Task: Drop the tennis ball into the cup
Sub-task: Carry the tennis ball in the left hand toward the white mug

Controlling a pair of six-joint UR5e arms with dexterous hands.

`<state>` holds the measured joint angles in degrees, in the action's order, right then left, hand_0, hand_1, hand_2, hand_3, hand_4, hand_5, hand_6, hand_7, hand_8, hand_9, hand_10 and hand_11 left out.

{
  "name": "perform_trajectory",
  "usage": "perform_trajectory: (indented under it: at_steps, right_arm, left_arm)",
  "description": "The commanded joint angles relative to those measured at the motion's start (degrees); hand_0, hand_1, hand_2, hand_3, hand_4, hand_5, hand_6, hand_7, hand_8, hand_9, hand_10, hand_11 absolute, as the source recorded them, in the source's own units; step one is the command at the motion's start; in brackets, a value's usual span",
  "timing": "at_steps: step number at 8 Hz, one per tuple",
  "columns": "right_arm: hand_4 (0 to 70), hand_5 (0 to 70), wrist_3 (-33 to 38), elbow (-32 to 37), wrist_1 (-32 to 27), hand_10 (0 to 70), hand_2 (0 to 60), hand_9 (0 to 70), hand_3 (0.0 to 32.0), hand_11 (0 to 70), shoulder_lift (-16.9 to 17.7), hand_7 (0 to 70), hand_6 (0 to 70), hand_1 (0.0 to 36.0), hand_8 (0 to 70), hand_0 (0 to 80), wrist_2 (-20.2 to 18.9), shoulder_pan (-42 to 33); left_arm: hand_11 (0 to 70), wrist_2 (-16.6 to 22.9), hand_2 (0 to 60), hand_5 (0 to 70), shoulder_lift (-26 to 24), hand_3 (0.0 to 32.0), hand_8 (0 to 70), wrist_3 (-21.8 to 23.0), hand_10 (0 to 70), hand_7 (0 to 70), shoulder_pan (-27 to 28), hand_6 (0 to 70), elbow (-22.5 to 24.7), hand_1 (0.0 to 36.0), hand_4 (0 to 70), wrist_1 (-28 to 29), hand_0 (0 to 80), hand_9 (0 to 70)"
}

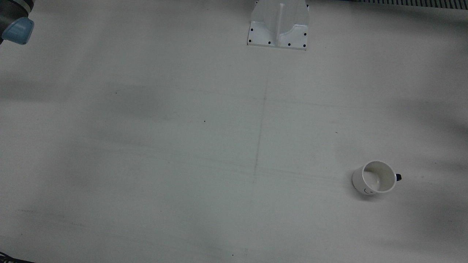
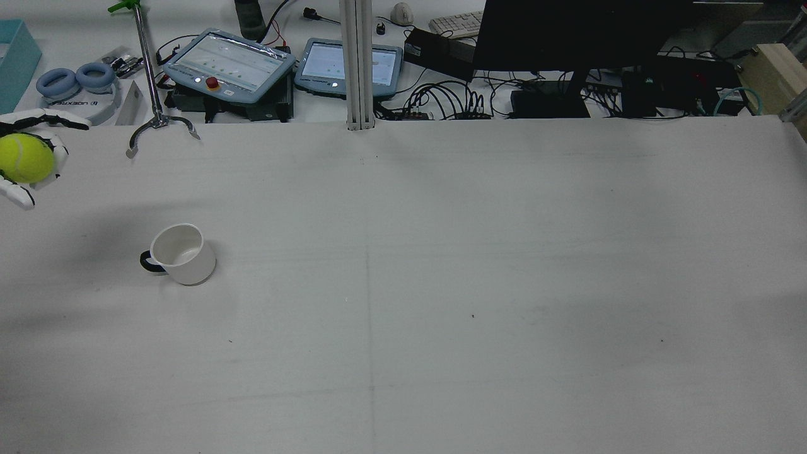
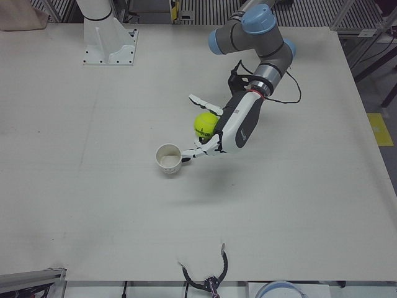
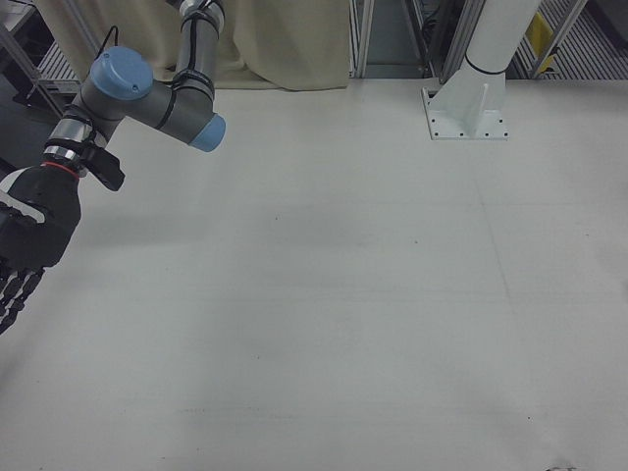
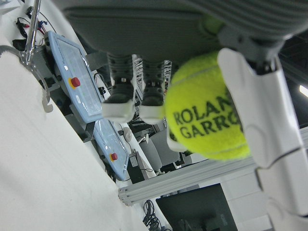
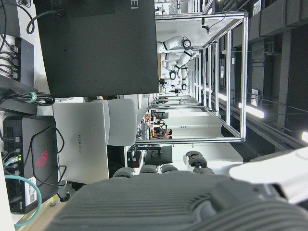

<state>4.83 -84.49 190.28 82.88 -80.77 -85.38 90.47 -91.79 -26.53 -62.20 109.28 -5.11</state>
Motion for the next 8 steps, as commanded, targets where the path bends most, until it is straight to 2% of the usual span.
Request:
perform_trajectory:
  at_steps: [1, 3, 4, 5, 6, 7, 8]
  right_arm:
    - [0.0, 0.0, 0.00, -0.06, 0.00, 0.0, 0.0, 0.0, 0.0, 0.0, 0.00, 0.0, 0.0, 0.0, 0.0, 0.0, 0.00, 0.04]
    - [0.0, 0.0, 0.00, -0.06, 0.00, 0.0, 0.0, 0.0, 0.0, 0.0, 0.00, 0.0, 0.0, 0.0, 0.0, 0.0, 0.00, 0.04]
    - [0.0, 0.0, 0.00, -0.06, 0.00, 0.0, 0.0, 0.0, 0.0, 0.0, 0.00, 0.0, 0.0, 0.0, 0.0, 0.0, 0.00, 0.04]
    - [0.0, 0.0, 0.00, -0.15, 0.00, 0.0, 0.0, 0.0, 0.0, 0.0, 0.00, 0.0, 0.0, 0.0, 0.0, 0.0, 0.00, -0.05]
    - [0.0, 0.0, 0.00, -0.15, 0.00, 0.0, 0.0, 0.0, 0.0, 0.0, 0.00, 0.0, 0.0, 0.0, 0.0, 0.0, 0.00, -0.05]
    - [0.0, 0.0, 0.00, -0.15, 0.00, 0.0, 0.0, 0.0, 0.0, 0.0, 0.00, 0.0, 0.0, 0.0, 0.0, 0.0, 0.00, -0.05]
    - [0.0, 0.0, 0.00, -0.15, 0.00, 0.0, 0.0, 0.0, 0.0, 0.0, 0.00, 0.0, 0.0, 0.0, 0.0, 0.0, 0.00, -0.05]
  left_arm:
    - [70.0, -0.29, 0.5, 25.7, -3.29, 0.0, 54.3, -4.49, 51.1, 70.0, 6.64, 70.0, -0.65, 8.9, 24.6, -2.70, 54.0, 69.9]
    - [70.0, -0.38, 0.0, 25.1, -5.59, 0.0, 53.5, -4.94, 50.5, 70.0, 8.93, 70.0, -2.75, 8.9, 24.5, -4.03, 54.2, 68.8]
    - [70.0, -0.29, 0.0, 25.8, -6.82, 0.0, 53.4, -4.77, 49.9, 70.0, 9.29, 70.0, -5.63, 8.8, 24.7, -4.03, 54.2, 68.1]
    - [67.0, -0.03, 0.1, 24.9, -7.09, 0.0, 51.6, -4.33, 47.0, 70.0, 9.38, 70.0, -7.92, 9.1, 25.1, -2.90, 54.2, 65.2]
    - [58.6, 0.06, 0.2, 22.0, -7.35, 0.0, 47.3, -4.24, 41.1, 70.0, 9.38, 70.0, -7.77, 10.1, 22.8, -2.63, 53.7, 58.7]
    - [37.7, 0.06, 5.2, 18.2, -7.35, 0.0, 35.6, -3.97, 25.2, 50.4, 9.38, 65.7, -7.25, 11.8, 20.6, -2.72, 51.8, 40.4]
    - [23.8, 0.06, 10.2, 13.8, -7.35, 0.0, 24.2, -4.06, 15.6, 32.5, 9.46, 46.7, -7.16, 13.4, 18.3, -2.80, 50.3, 26.5]
